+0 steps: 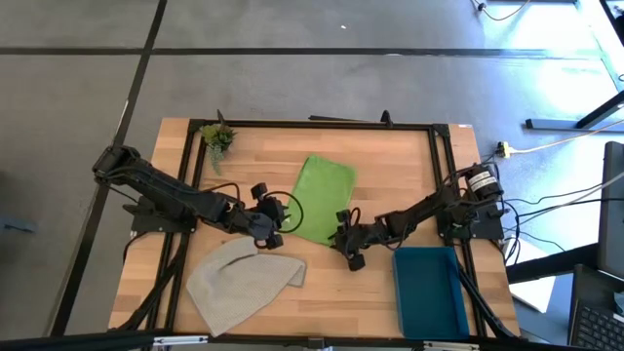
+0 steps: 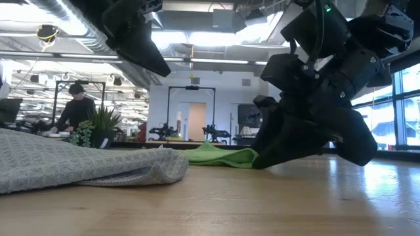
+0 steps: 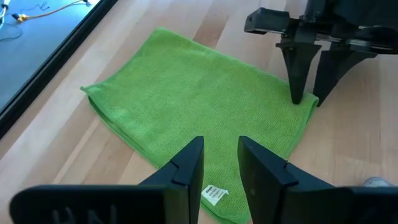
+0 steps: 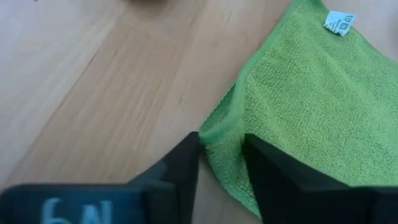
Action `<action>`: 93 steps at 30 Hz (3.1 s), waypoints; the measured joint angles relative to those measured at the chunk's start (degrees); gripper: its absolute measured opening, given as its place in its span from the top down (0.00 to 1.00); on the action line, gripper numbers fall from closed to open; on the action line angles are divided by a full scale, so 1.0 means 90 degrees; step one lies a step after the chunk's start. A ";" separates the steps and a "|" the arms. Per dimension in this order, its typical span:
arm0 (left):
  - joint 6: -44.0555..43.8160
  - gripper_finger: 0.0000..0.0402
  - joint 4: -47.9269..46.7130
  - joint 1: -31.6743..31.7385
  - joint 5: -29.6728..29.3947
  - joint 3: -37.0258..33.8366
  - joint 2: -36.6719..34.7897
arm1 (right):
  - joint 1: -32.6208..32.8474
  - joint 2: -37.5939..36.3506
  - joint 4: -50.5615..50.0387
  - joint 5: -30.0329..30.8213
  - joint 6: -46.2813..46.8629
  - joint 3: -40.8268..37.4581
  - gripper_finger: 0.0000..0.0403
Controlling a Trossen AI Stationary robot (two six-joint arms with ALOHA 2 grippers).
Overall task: Roll microfiber towels into tight, uniform cylinder then place into a basket
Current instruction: Roll the green microfiber cloth
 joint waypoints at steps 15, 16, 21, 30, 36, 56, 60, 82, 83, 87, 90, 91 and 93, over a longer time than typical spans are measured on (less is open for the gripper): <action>0.0034 0.77 0.0006 0.0000 -0.0005 0.0000 -0.0002 | -0.0264 -0.0582 -0.0296 0.0098 0.0957 0.0095 0.98; 0.0040 0.77 0.0014 0.0000 -0.0005 0.0000 -0.0002 | -0.0327 -0.0653 -0.0312 0.0095 0.1035 0.0114 0.98; 0.0036 0.77 0.0025 0.0000 -0.0005 0.0000 -0.0002 | -0.0790 -0.1079 -0.0543 0.0080 0.1486 0.0120 0.99; 0.0007 0.77 0.0012 0.0000 -0.0003 0.0000 -0.0002 | -0.1705 -0.1255 -0.0702 0.0122 0.1701 0.0121 0.99; 0.0005 0.77 0.0002 0.0000 -0.0002 0.0000 -0.0002 | -0.1986 -0.1287 -0.1190 0.0684 0.1931 0.0121 0.99; 0.0005 0.77 -0.0073 0.0007 0.0000 0.0000 -0.0002 | -0.1754 -0.1608 -0.2560 0.3107 0.2633 0.0124 0.99; 0.0005 0.77 -0.0073 0.0007 0.0000 0.0000 -0.0002 | -0.1761 -0.1603 -0.2975 0.3179 0.3103 0.0124 0.99; 0.0005 0.77 -0.0075 0.0007 0.0000 0.0000 -0.0002 | -0.1840 -0.1600 -0.3019 0.3015 0.3163 0.0124 0.88; 0.0005 0.77 -0.0077 0.0007 0.0000 0.0000 -0.0002 | -0.1872 -0.1600 -0.3019 0.3012 0.3168 0.0124 0.87; 0.0002 0.77 -0.0075 0.0007 0.0000 0.0000 -0.0002 | -0.2028 -0.1600 -0.3019 0.2952 0.3178 0.0123 0.79; 0.0000 0.77 -0.0075 0.0007 0.0000 0.0000 -0.0002 | -0.2150 -0.1600 -0.3019 0.2950 0.3137 0.0124 0.71; 0.0000 0.77 -0.0075 0.0007 0.0000 0.0000 -0.0002 | -0.2183 -0.1600 -0.3019 0.2952 0.3131 0.0123 0.68; -0.0002 0.77 -0.0076 0.0007 0.0000 0.0000 -0.0002 | -0.2262 -0.1599 -0.3030 0.2950 0.3086 0.0138 0.64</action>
